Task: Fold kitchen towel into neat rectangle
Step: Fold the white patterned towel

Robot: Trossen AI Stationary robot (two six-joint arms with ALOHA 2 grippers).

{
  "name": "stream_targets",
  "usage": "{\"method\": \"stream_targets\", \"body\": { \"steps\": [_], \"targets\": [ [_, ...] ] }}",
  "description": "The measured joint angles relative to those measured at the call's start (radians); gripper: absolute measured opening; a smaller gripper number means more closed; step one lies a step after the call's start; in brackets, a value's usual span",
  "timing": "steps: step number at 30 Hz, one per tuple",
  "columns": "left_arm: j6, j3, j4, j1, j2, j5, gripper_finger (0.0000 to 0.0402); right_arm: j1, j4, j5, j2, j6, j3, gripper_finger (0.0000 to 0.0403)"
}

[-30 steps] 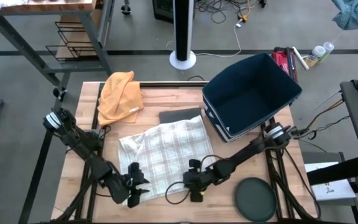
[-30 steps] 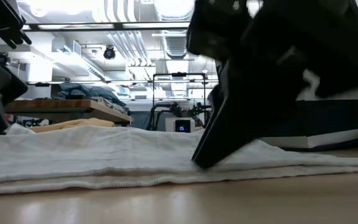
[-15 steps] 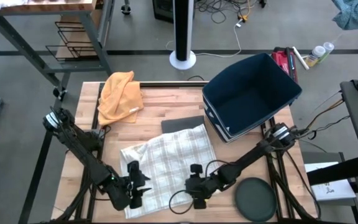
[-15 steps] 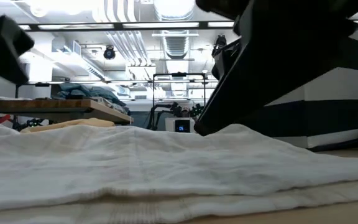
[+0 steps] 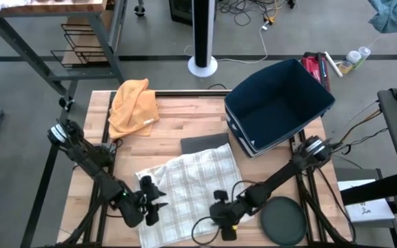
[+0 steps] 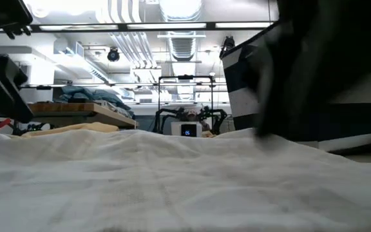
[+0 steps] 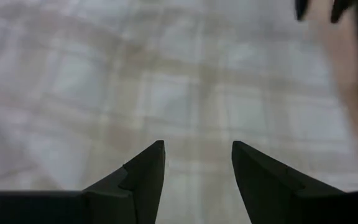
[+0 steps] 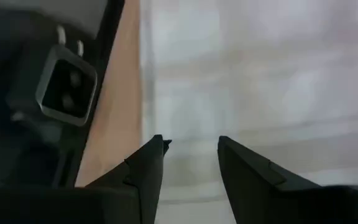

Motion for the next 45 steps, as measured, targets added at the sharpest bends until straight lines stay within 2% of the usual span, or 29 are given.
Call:
{"method": "stream_targets", "body": {
  "steps": [3, 6, 9, 11, 15, 21, 24, 28, 33, 37, 45],
  "targets": [
    [0.02, -0.058, 0.15, 0.001, 0.011, -0.009, 0.0178, -0.036, -0.105, 0.213, -0.06, -0.028, 0.021, 0.0146],
    [0.004, -0.095, 0.214, -0.004, 0.035, -0.009, 0.0178, -0.111, -0.226, 0.307, -0.093, -0.049, 0.064, 0.0146],
    [-0.044, -0.105, 0.239, -0.015, 0.087, -0.005, 0.0178, -0.201, -0.326, 0.284, -0.104, -0.145, 0.144, 0.0146],
    [-0.07, -0.103, 0.249, -0.019, 0.136, 0.029, 0.0178, -0.257, -0.389, 0.278, -0.083, -0.228, 0.204, 0.0144],
    [-0.09, -0.069, 0.313, -0.023, 0.233, 0.019, 0.0178, -0.371, -0.5, 0.237, -0.028, -0.344, 0.328, 0.0125],
    [-0.031, -0.006, 0.324, -0.026, 0.303, 0.015, 0.0178, -0.516, -0.536, 0.044, 0.066, -0.515, 0.385, 0.0048],
    [-0.018, 0.001, 0.313, -0.03, 0.3, 0.02, 0.0178, -0.557, -0.538, 0.029, 0.102, -0.562, 0.386, 0.0009],
    [-0.028, 0.009, 0.31, -0.053, 0.296, 0.047, 0.0178, -0.607, -0.542, 0.037, 0.149, -0.638, 0.387, 0.0009],
    [-0.083, 0.011, 0.307, -0.094, 0.296, 0.053, 0.0178, -0.642, -0.562, -0.069, 0.203, -0.693, 0.388, 0.0002],
    [-0.148, 0.011, 0.275, -0.117, 0.293, 0.045, 0.0178, -0.646, -0.6, -0.082, 0.261, -0.771, 0.422, 0.0001],
    [-0.168, 0.011, 0.264, -0.121, 0.292, 0.038, 0.0178, -0.713, -0.706, 0.018, 0.401, -0.857, 0.652, 0.0]
  ]
}}
